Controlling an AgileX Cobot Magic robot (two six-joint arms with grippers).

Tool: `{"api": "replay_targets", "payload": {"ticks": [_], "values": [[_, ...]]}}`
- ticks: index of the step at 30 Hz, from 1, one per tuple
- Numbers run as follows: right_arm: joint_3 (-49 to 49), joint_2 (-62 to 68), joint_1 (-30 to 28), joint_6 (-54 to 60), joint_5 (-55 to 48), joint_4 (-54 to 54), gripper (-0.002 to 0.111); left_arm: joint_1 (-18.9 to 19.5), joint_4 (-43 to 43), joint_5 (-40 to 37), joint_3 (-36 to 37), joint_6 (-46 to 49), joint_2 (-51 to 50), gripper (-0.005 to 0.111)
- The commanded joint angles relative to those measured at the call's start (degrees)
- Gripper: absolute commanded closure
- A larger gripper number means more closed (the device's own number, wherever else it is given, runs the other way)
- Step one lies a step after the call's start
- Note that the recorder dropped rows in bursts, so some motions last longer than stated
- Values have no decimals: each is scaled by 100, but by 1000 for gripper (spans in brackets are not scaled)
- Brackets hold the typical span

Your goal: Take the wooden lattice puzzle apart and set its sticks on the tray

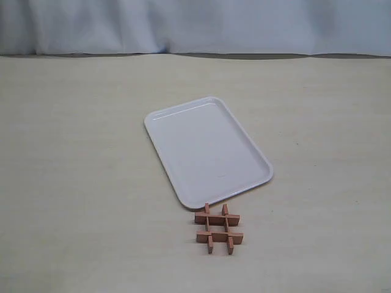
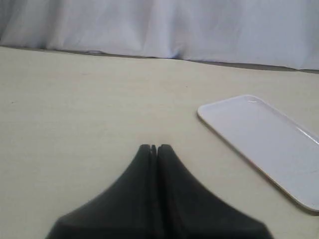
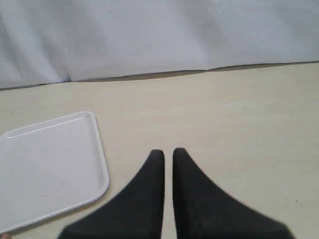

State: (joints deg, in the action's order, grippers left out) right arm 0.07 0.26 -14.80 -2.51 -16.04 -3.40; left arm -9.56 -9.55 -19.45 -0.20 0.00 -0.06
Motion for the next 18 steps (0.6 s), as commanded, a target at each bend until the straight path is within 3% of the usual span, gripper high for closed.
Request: {"api": "replay_targets", "payload": {"ticks": [1,18], "values": [[-7,-26,-41,21,-19,-24,102,-49,-7,59,20,0,6,107],[-7,-26,-41,21,276,-24,102,-49,-10,59,20,0,6,107]]}}
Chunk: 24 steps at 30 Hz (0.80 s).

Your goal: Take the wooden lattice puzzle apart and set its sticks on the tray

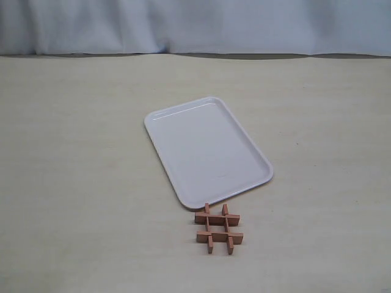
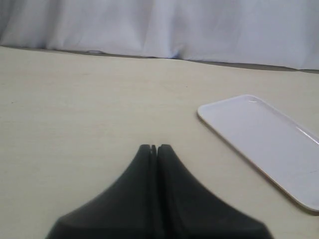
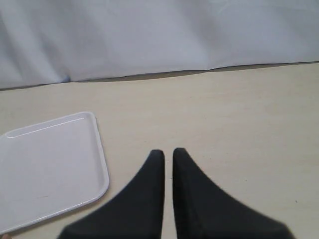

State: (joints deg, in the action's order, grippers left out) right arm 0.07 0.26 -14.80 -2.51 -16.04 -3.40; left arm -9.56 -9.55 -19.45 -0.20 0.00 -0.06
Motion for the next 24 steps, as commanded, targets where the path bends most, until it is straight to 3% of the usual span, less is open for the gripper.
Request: {"api": "replay_targets", "payload": {"ticks": [1,8,11,12,16,24], "values": [[-7,-26,-41,21,638,-24,102,-49,-10,59,20,0,6,107],[-7,-26,-41,-138,3168,-169,102,-49,-10,59,20,0,6,107],[-7,-26,-41,-2241,4557,-600,102,-49,-10,59,20,0,6,107],[-7,-26,-30,-3204,4377,-143,102,-49,-10,59,20,0,6,107],[-7,-26,-30,-3666,4094,1305,102,-49,-10,59,20,0,6,107],[599,1209,-30,-3438,3971,881,102,-49,-10,59,20,0,6,107]]}}
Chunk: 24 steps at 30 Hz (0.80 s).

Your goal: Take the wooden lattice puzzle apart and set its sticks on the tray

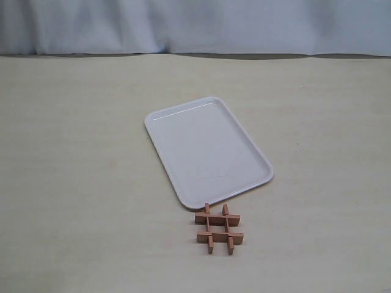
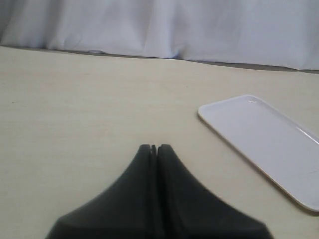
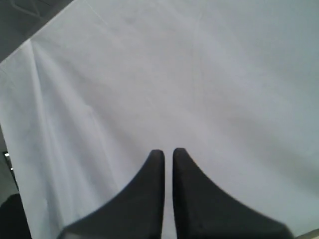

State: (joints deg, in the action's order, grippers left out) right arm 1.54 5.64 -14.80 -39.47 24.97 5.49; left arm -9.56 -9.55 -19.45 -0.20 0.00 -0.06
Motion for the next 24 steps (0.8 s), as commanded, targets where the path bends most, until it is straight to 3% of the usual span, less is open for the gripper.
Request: {"api": "replay_targets", "payload": {"ticks": [1,5,9,12,20,24], "values": [[645,946,-30,363,-192,4,102,-49,-10,59,20,0,6,107],[1634,2174,-30,999,-1090,759,102,-49,-10,59,20,0,6,107],[2689,3391,124,1103,-3391,2391,102,-49,-10,59,20,0,6,107],[3215,4385,642,1539,-5077,2683,102,-49,-10,59,20,0,6,107],[3238,6370,2763,3032,-5834,2645,102,-49,-10,59,20,0,6,107],[3260,6775,3601,4693,-6132,2018,102,-49,-10,59,20,0,6,107]]}}
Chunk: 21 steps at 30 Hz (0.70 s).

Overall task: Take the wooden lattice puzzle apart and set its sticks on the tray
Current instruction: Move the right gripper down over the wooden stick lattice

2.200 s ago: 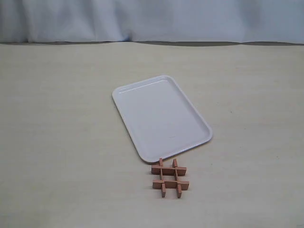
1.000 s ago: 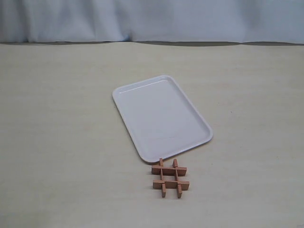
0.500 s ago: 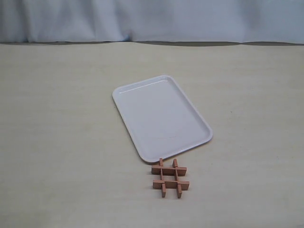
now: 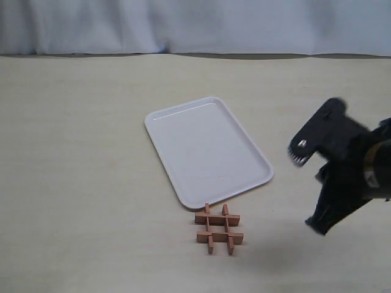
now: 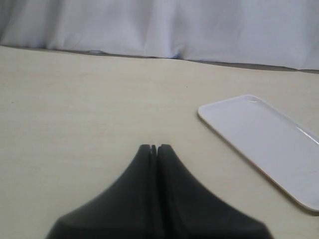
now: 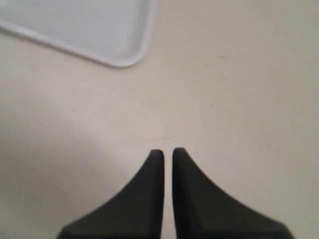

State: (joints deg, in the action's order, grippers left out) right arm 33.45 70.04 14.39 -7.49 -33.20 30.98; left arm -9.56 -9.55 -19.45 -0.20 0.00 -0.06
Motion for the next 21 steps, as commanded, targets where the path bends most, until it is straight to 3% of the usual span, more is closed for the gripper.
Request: {"api": "replay_targets", "payload": {"ticks": [1,6,10,16,21], "values": [[110,412,821,1879,-393,-779,102,-49,-10,59,20,0,6,107],[778,829,971,3689,-1257,-2633,102,-49,-10,59,20,0,6,107],[1035,1161,971,4551,-1349,-3546,102,-49,-10,59,20,0,6,107],[1035,1520,971,4852,-950,-4065,102,-49,-10,59,20,0,6,107],[1035,1611,971,4990,-904,-4084,82,-49,-10,59,20,0,6,107]]}}
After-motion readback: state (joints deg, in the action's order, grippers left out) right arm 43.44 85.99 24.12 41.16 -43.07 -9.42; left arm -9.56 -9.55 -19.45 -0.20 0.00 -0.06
